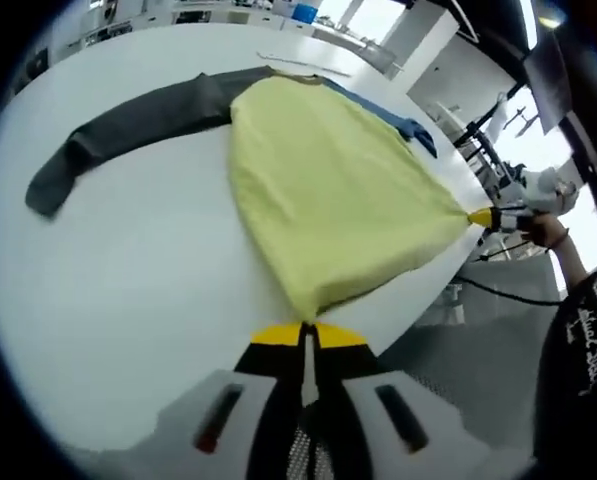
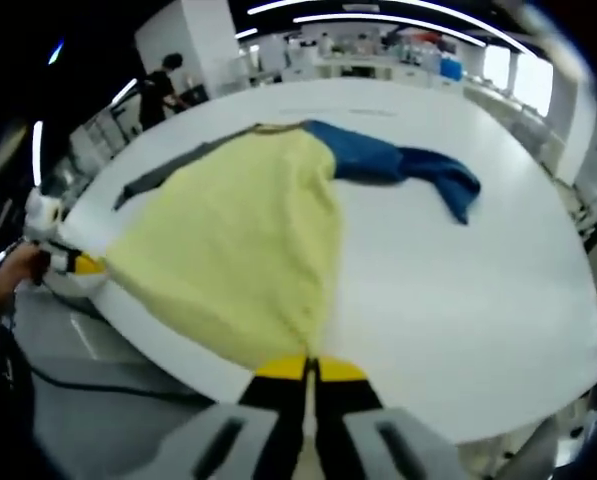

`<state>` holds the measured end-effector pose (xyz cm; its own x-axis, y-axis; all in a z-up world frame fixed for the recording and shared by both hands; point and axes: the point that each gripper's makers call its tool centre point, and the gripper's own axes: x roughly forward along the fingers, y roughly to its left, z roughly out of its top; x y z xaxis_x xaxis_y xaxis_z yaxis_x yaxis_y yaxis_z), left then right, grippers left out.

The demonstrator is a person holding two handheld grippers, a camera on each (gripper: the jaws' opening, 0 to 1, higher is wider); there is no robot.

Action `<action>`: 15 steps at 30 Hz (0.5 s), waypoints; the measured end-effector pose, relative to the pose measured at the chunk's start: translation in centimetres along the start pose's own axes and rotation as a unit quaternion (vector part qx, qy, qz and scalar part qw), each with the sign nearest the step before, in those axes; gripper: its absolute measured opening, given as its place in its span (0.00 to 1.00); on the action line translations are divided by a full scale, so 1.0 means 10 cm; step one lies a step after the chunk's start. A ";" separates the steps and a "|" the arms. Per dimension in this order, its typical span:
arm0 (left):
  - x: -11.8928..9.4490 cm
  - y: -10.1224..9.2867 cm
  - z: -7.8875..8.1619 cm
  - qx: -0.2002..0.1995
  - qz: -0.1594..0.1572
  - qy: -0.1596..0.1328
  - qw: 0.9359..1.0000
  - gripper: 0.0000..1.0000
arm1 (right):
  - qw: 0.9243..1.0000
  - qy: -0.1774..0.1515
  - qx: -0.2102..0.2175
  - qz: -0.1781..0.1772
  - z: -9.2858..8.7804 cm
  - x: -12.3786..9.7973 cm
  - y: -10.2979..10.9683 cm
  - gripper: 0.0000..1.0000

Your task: Fold the garment on the visible template until the final outline fits inside the template.

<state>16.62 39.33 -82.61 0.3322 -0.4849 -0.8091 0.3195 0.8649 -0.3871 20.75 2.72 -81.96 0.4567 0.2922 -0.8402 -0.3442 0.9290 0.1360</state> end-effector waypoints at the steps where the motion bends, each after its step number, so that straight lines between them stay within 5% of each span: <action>1: -0.01 0.02 0.00 -0.001 0.003 0.005 1.000 0.00 | 1.000 0.000 -0.002 0.000 0.01 0.00 0.00 0.00; 15: 0.12 0.06 -0.13 -0.001 0.012 0.039 0.999 0.00 | 1.000 0.013 0.000 -0.005 -0.14 0.18 -0.04 0.00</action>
<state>16.08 39.40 -84.34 0.2696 -0.4524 -0.8501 0.3101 0.8765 -0.3682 20.54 2.52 -84.29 0.4391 0.2775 -0.8545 -0.3404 0.9316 0.1276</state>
